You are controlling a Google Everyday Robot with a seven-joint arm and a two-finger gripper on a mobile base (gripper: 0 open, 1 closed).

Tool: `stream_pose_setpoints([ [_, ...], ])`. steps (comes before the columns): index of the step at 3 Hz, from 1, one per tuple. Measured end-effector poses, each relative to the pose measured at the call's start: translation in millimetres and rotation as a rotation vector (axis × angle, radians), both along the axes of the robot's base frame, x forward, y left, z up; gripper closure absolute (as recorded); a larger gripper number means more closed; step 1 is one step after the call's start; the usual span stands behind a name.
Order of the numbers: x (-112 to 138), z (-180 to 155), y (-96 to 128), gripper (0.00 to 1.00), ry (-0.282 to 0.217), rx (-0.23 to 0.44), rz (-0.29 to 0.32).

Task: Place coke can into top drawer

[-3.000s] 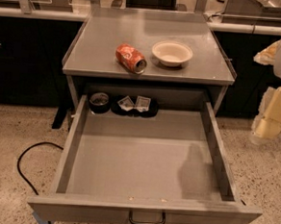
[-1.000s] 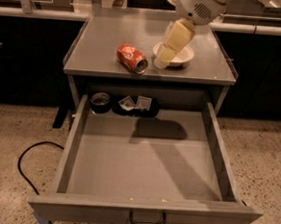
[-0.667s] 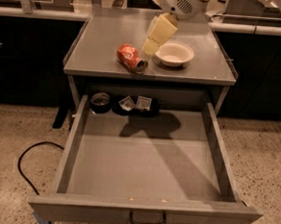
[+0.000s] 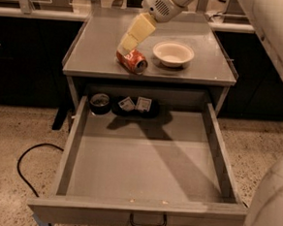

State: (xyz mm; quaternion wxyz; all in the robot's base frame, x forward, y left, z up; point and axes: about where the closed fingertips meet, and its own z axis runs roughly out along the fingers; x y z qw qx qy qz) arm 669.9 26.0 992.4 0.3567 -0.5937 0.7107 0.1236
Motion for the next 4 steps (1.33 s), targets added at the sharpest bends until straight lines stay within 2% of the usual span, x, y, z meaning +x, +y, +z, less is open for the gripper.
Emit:
stream_pose_setpoints([
  [1, 20, -12, 4, 0.0, 0.027, 0.023, -0.103],
  [2, 20, -12, 4, 0.0, 0.027, 0.023, -0.103],
  [3, 20, -19, -5, 0.0, 0.04, 0.059, -0.165],
  [4, 31, -39, -13, 0.0, 0.087, 0.112, -0.28],
])
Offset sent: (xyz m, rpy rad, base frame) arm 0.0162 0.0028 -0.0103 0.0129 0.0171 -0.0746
